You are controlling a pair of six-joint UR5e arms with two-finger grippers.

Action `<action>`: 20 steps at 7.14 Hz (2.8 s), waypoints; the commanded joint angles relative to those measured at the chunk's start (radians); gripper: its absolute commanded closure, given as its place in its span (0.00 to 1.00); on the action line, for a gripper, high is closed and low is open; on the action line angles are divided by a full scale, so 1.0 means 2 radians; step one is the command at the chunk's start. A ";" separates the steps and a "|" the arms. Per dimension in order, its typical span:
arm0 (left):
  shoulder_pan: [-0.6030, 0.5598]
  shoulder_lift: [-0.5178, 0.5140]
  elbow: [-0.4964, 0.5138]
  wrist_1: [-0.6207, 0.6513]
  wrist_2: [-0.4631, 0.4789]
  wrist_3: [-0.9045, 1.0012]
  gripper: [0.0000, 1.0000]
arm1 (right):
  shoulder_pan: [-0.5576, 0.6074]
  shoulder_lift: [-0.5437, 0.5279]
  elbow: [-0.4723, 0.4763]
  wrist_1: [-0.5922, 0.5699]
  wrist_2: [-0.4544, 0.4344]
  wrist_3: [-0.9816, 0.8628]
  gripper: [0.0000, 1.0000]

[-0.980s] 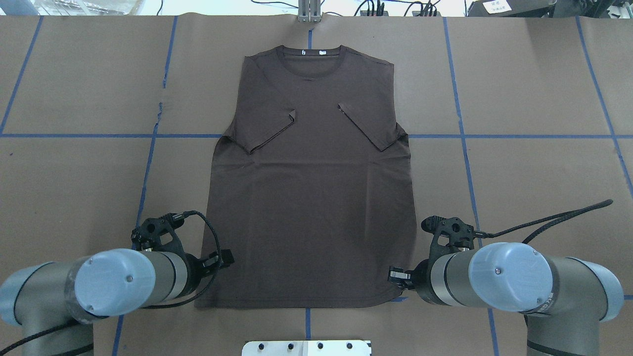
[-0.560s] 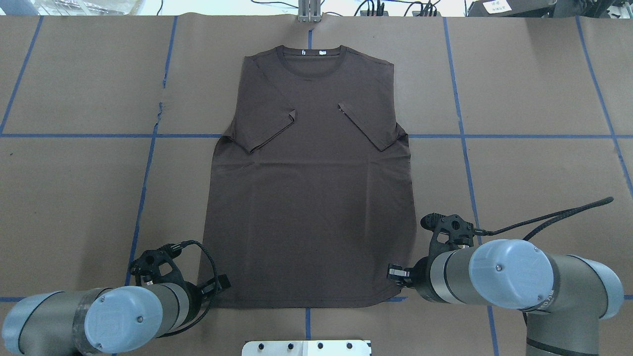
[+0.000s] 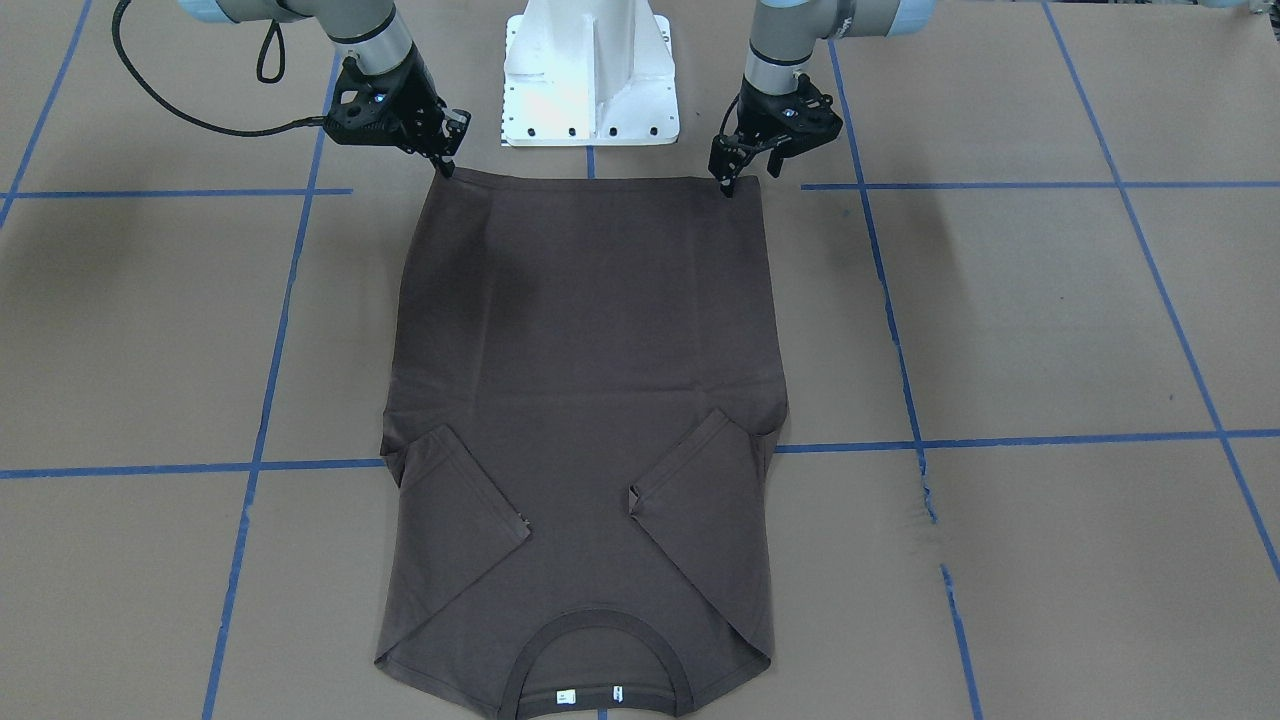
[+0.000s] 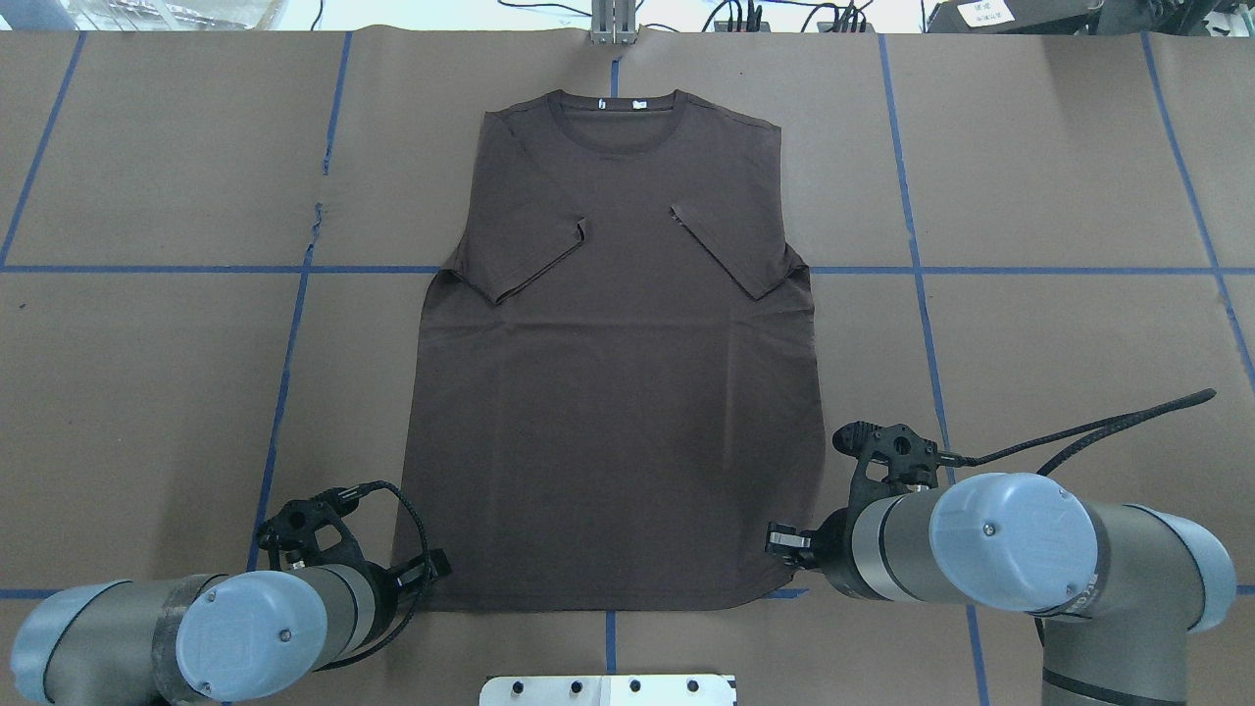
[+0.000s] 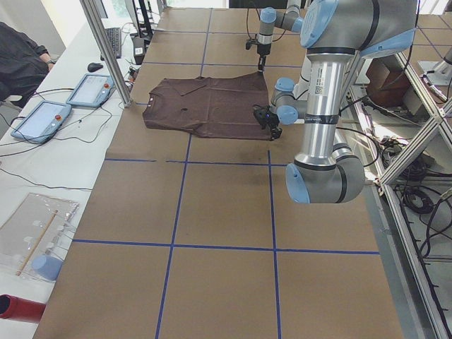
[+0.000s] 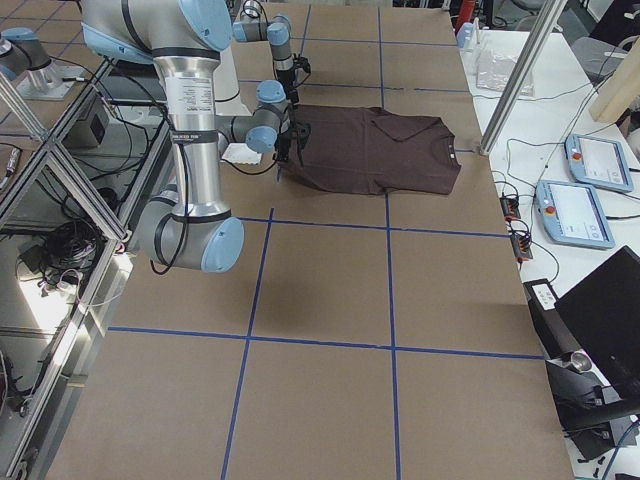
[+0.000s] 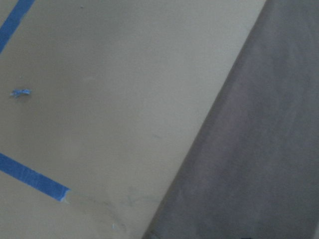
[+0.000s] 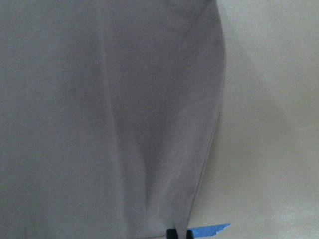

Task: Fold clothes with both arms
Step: 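Grasp both hem corners with the left and right grippers, then lift the hem with both grippers and fold it toward the collar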

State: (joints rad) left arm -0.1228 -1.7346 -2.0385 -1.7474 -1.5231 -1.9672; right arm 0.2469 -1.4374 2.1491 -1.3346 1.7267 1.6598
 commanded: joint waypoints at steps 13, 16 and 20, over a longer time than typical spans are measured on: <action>0.034 0.000 -0.160 0.137 -0.006 0.049 1.00 | 0.035 -0.040 0.088 -0.002 0.148 -0.017 1.00; 0.057 0.001 -0.226 0.193 -0.018 0.052 1.00 | 0.057 -0.052 0.104 -0.001 0.187 -0.018 1.00; -0.086 -0.055 -0.194 0.193 -0.039 0.183 1.00 | 0.186 0.018 0.036 0.001 0.197 -0.120 1.00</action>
State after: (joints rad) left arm -0.1856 -1.8037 -2.4640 -1.3612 -1.5852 -1.6885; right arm 0.5229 -1.4531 2.2825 -1.3336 2.1072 1.4858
